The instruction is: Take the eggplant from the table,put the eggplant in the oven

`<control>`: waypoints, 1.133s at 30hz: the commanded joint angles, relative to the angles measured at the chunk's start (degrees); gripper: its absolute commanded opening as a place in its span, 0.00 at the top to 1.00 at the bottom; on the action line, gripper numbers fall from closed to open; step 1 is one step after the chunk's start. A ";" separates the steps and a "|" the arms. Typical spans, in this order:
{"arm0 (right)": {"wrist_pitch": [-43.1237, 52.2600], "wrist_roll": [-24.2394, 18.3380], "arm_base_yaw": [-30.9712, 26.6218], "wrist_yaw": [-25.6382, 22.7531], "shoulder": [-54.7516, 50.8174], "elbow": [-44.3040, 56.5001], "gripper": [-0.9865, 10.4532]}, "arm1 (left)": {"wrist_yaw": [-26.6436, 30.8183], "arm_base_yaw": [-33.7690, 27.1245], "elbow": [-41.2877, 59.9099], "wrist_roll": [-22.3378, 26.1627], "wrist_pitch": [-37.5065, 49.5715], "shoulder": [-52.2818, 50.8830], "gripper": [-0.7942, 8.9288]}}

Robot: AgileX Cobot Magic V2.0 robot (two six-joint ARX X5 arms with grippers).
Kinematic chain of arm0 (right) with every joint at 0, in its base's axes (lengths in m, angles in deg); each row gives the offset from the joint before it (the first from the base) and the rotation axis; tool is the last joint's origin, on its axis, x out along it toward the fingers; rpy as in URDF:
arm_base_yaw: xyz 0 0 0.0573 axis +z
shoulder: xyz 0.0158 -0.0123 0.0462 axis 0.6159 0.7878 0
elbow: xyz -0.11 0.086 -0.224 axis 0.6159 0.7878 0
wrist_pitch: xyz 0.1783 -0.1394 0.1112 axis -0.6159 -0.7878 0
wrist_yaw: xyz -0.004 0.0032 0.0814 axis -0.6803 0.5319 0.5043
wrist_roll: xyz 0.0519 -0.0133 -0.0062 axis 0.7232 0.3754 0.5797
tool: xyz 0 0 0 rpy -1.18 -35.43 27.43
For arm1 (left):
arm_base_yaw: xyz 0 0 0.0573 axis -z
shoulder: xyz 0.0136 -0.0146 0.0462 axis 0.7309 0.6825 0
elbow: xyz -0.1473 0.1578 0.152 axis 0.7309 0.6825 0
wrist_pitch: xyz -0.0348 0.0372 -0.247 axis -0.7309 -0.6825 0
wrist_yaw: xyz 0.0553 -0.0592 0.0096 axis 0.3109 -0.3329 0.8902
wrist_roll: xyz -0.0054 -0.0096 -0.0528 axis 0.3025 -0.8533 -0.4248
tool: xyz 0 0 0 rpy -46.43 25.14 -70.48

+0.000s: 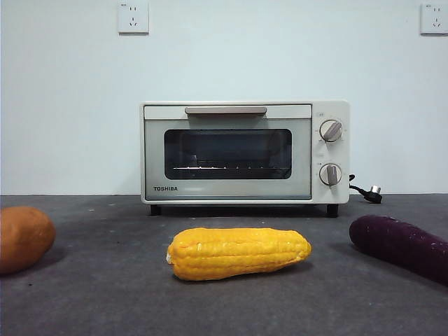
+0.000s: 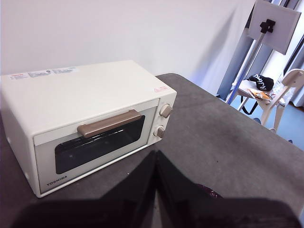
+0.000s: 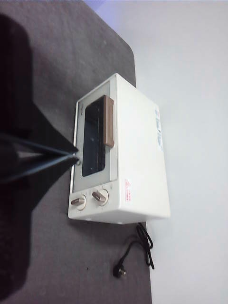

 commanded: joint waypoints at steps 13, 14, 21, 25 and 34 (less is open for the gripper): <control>0.50 0.20 0.09 1.92 0.24 -0.09 0.50 | 0.02 2.45 -0.20 1.53 1.22 1.77 0.92; 0.48 0.68 0.09 1.92 0.26 -0.09 0.46 | 0.00 2.47 -0.20 1.51 1.42 2.03 0.92; -1.27 1.07 0.09 2.14 0.98 -0.09 0.36 | 0.02 3.37 -0.20 1.55 2.23 4.15 0.92; -2.25 1.07 0.09 2.21 1.40 -0.09 0.36 | 0.02 3.98 -0.20 2.34 2.71 5.49 0.92; -2.29 1.07 0.09 2.99 1.40 -0.09 0.36 | 1.22 5.20 -1.62 2.62 6.60 11.76 0.92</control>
